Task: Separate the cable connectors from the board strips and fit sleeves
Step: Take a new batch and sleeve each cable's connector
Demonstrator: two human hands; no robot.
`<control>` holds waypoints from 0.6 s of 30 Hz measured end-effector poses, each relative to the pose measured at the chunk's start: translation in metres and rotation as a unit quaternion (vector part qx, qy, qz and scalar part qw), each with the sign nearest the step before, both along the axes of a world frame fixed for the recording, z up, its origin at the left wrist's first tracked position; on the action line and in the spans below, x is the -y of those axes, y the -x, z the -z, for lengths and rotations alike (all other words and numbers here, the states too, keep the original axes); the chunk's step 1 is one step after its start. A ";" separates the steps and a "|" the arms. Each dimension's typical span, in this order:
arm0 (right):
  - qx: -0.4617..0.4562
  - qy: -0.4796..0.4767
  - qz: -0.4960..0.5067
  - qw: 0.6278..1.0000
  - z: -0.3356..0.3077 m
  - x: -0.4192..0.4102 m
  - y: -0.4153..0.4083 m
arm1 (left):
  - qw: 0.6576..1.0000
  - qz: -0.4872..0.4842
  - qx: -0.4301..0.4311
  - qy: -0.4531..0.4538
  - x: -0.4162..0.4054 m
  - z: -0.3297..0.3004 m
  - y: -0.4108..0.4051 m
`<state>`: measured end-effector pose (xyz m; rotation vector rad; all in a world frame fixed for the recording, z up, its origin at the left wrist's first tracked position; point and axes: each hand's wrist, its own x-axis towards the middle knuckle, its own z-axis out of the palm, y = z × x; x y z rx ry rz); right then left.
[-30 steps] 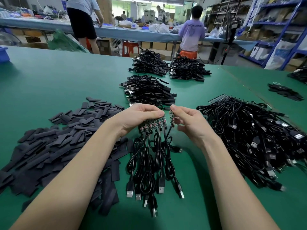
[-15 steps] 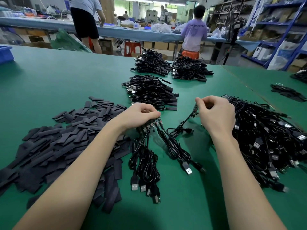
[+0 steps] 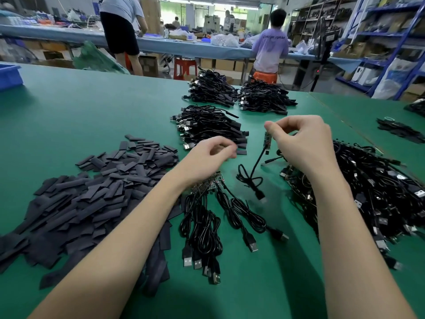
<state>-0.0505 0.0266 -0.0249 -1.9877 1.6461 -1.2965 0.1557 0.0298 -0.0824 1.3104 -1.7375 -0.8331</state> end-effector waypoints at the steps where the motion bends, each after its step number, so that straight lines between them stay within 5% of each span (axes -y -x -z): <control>1: 0.006 -0.010 -0.016 1.000 -0.002 -0.001 -0.002 | 0.996 0.040 -0.081 -0.021 -0.001 -0.006 0.005; 5: 0.069 -0.051 -0.059 0.995 0.004 -0.001 -0.015 | 0.960 0.125 -0.239 -0.079 -0.005 -0.010 0.020; 18: -0.024 -0.050 -0.081 0.995 0.013 0.001 -0.051 | 0.953 -0.060 -0.291 -0.061 -0.008 0.024 0.029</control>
